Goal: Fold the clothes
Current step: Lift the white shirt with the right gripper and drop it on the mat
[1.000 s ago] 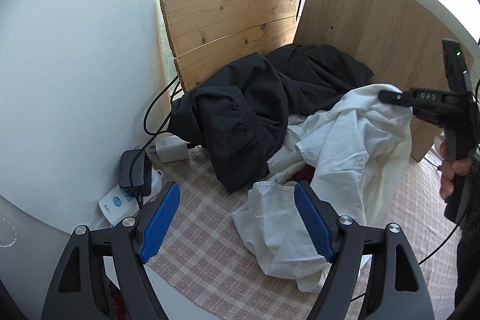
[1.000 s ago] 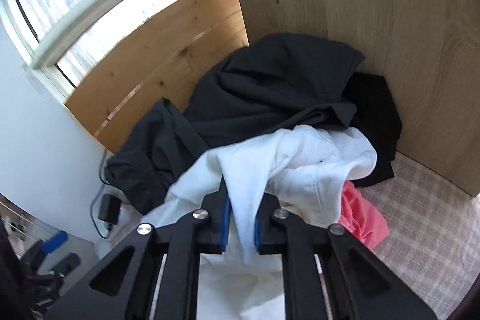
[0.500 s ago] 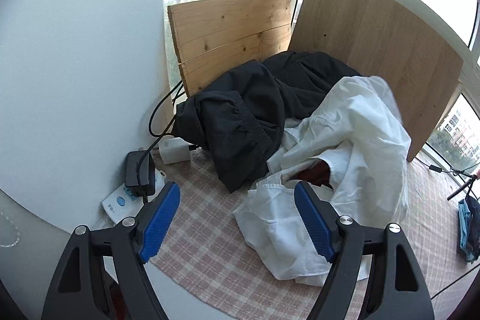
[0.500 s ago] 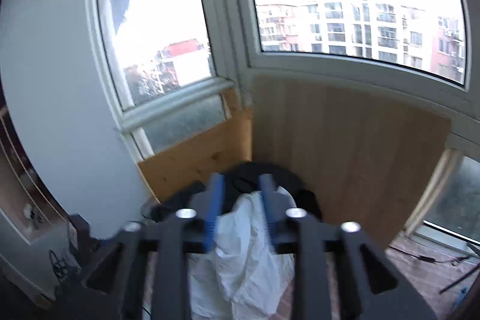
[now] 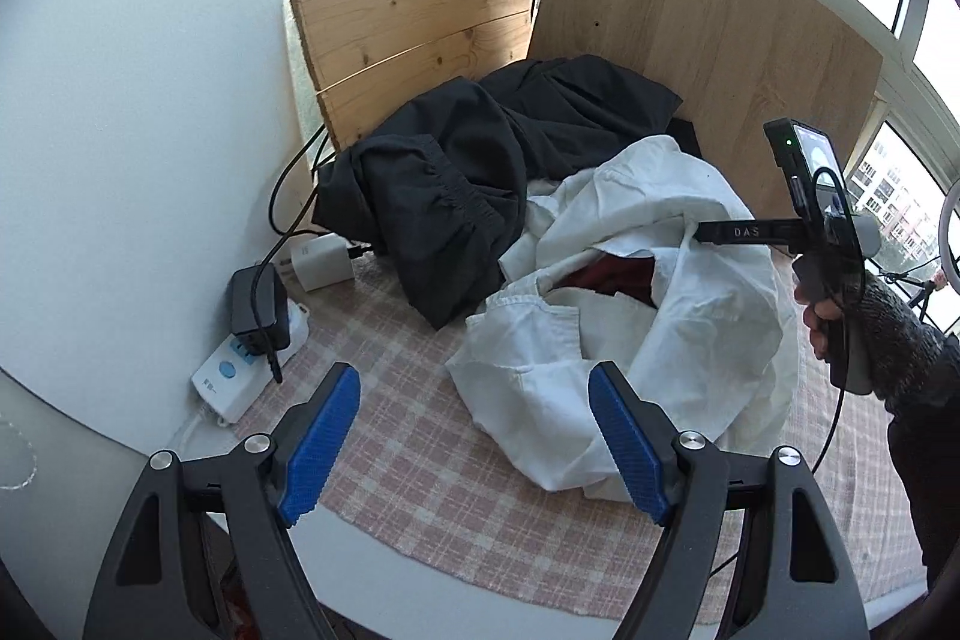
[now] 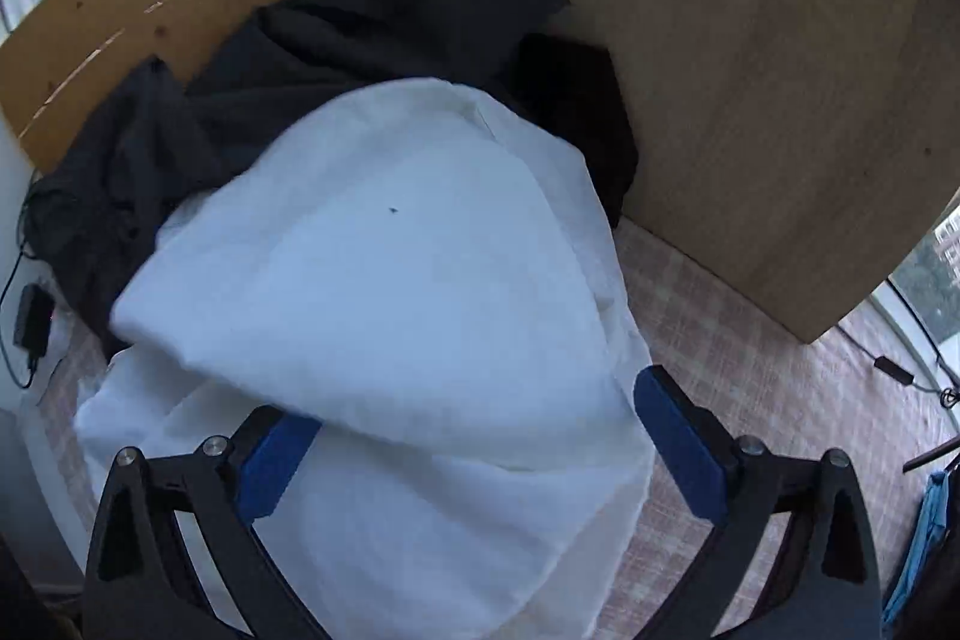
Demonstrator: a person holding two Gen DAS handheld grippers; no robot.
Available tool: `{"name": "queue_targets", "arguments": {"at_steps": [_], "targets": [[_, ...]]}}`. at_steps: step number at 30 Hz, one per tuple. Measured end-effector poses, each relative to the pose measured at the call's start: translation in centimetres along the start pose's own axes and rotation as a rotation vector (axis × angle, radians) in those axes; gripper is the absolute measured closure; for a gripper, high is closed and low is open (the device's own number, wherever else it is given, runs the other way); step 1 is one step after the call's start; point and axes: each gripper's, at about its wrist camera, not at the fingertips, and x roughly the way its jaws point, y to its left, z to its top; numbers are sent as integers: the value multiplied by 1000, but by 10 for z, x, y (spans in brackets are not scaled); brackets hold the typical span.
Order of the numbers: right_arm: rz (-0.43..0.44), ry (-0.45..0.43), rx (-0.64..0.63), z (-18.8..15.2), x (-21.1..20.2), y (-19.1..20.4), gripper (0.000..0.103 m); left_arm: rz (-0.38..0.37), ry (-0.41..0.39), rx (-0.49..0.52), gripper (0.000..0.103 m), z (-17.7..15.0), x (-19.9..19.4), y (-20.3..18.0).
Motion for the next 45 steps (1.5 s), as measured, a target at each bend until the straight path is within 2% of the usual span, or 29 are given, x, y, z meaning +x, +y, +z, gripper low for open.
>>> {"name": "queue_targets", "arguments": {"at_steps": [1, 2, 3, 4, 6, 10, 11, 15, 17, 20, 22, 24, 26, 28, 29, 30, 31, 32, 33, 34, 36, 38, 42, 44, 45], "targets": [[87, 21, 35, -2, 6, -4, 42, 7, 7, -7, 26, -3, -1, 5], [195, 49, 81, -3, 11, -7, 91, 14, 12, -16, 26, -6, -1, 9], [252, 69, 129, -4, 10, -11, 93, 23, 18, -24, 26, -8, -1, 14], [272, 54, 155, -5, 3, -14, 93, 31, 24, -32, 26, -9, 0, 19], [347, -28, 197, -5, -27, -23, 96, 38, 30, -47, 26, -10, 1, 26], [603, -222, 289, 6, -128, -49, 98, 31, 24, -54, 26, -3, 2, 30], [621, -263, 280, 11, -154, -51, 98, 28, 21, -49, 26, -1, 2, 28], [652, -483, 231, 17, -274, -66, 98, 8, 0, -12, 26, 8, -3, 16], [648, -582, 206, 9, -332, -82, 98, -4, -9, 8, 26, 12, -6, 9], [563, -682, 173, -17, -406, -103, 98, -20, -19, 38, 26, 18, -9, -3], [464, -720, 160, -42, -444, -113, 98, -39, -22, 60, 26, 23, -8, -14], [354, -708, 162, -73, -462, -122, 98, -64, -26, 87, 26, 28, -7, -28], [277, -669, 206, -109, -464, -143, 98, -90, -28, 120, 26, 31, -5, -47], [90, -582, 255, -150, -445, -166, 98, -120, -23, 160, 26, 31, -3, -69], [-20, -521, 279, -171, -431, -179, 91, -136, -18, 185, 26, 30, -2, -82], [-117, -413, 299, -195, -406, -195, 70, -153, -11, 210, 26, 28, -1, -95], [-145, -318, 351, -225, -381, -218, 58, -168, 0, 239, 26, 26, 1, -110], [-172, -222, 403, -255, -356, -240, 49, -185, 15, 268, 26, 23, 3, -127], [-199, -126, 453, -285, -331, -262, 49, -208, 32, 296, 26, 20, 5, -144], [-214, -40, 508, -313, -308, -285, 49, -231, 49, 323, 26, 16, 6, -162], [-128, -4, 682, -351, -287, -332, 49, -284, 80, 384, 26, 8, 9, -199], [-92, 23, 792, -373, -272, -363, 49, -338, 105, 454, 25, -4, 11, -244], [-50, 18, 859, -400, -263, -398, 49, -456, 185, 573, 25, -33, 21, -342], [-20, -7, 856, -404, -256, -410, 48, -459, 193, 626, 25, -48, 30, -388], [-10, -2, 828, -400, -246, -413, 44, -439, 193, 643, 25, -55, 35, -408]]}}
